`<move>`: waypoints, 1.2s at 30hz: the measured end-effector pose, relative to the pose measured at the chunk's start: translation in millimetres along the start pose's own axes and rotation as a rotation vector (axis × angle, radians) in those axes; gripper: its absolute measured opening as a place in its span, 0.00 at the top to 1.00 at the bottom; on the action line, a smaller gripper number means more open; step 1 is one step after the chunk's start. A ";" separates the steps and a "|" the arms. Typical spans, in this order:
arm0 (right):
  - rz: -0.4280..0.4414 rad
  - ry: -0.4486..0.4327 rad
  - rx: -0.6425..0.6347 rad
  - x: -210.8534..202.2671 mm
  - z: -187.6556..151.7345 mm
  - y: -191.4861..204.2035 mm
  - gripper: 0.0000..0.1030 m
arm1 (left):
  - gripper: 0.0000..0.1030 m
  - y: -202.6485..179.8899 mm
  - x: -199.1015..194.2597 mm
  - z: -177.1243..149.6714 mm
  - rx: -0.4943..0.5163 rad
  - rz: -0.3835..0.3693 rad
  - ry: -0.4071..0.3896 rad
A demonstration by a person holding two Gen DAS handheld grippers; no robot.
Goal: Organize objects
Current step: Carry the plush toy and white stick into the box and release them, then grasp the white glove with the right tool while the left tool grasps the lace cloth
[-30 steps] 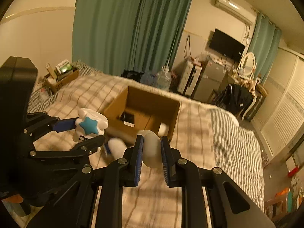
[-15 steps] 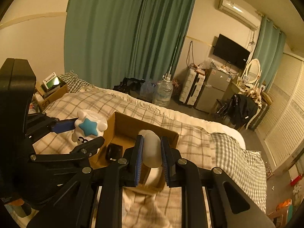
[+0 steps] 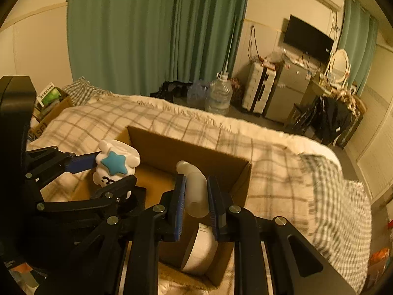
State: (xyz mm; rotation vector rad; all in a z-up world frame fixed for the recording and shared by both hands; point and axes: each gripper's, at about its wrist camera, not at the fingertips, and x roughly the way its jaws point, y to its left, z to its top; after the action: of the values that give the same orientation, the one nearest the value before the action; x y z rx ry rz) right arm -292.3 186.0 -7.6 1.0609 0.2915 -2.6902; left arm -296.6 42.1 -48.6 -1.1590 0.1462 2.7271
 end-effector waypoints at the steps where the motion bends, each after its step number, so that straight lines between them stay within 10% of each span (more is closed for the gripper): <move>1: 0.006 0.004 0.008 5.8 -3.7 -1.8 0.84 | 0.53 0.6 4.5 -1.9 -0.004 -0.006 0.005; 8: 0.028 -0.020 0.046 4.4 -13.2 -13.0 0.80 | 0.49 4.0 16.5 -11.0 -0.017 -0.020 0.043; 18: -0.073 -0.089 0.038 -92.4 -15.6 -12.1 0.44 | 0.04 5.1 -68.3 -19.8 -0.010 0.019 -0.039; 36: -0.097 -0.081 0.028 -188.2 -82.7 32.9 0.15 | 0.00 23.1 -179.3 -102.1 -0.069 0.115 -0.141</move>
State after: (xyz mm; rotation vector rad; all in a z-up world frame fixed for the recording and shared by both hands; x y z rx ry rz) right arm -96.1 203.9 59.7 0.9658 0.2992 -2.8228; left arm -107.0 -18.5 10.5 -0.9996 0.1037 2.9251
